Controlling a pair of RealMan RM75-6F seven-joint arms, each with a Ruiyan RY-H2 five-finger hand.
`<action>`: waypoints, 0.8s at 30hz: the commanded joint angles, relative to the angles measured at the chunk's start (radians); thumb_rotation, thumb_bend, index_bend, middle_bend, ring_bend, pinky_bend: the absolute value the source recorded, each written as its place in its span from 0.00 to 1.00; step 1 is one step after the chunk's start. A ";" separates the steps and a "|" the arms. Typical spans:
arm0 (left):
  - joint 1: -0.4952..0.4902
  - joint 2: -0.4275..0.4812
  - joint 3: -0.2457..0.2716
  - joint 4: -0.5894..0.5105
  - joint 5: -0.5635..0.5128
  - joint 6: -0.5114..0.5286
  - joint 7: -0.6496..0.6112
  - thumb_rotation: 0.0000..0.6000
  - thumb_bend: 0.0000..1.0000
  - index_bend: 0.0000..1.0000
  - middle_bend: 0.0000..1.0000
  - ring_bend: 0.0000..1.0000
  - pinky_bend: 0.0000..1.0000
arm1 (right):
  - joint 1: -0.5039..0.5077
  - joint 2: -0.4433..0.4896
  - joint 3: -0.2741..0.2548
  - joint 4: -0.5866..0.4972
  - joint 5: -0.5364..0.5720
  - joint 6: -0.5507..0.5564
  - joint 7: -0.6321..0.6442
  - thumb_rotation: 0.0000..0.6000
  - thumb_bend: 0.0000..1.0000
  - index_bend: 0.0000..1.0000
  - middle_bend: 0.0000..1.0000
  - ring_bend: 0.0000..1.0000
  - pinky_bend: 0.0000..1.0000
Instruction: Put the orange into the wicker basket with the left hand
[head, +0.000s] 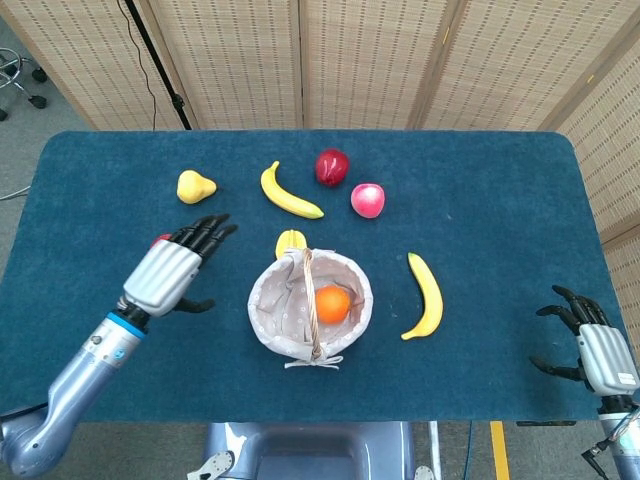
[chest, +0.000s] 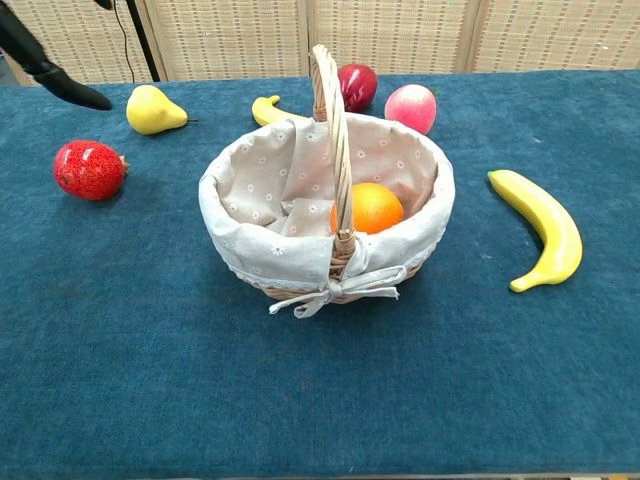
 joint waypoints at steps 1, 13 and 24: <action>0.058 0.045 0.023 0.021 0.009 0.055 -0.009 1.00 0.06 0.06 0.00 0.00 0.17 | 0.001 -0.001 0.000 -0.001 0.000 -0.002 -0.002 1.00 0.16 0.34 0.12 0.15 0.10; 0.208 0.091 0.067 0.166 -0.009 0.171 -0.065 1.00 0.06 0.06 0.00 0.00 0.11 | 0.008 -0.008 0.000 -0.002 0.002 -0.017 -0.020 1.00 0.16 0.34 0.12 0.15 0.10; 0.337 0.051 0.107 0.290 0.052 0.262 -0.185 1.00 0.06 0.06 0.00 0.00 0.11 | 0.007 -0.008 -0.001 -0.007 -0.001 -0.015 -0.032 1.00 0.16 0.34 0.12 0.15 0.10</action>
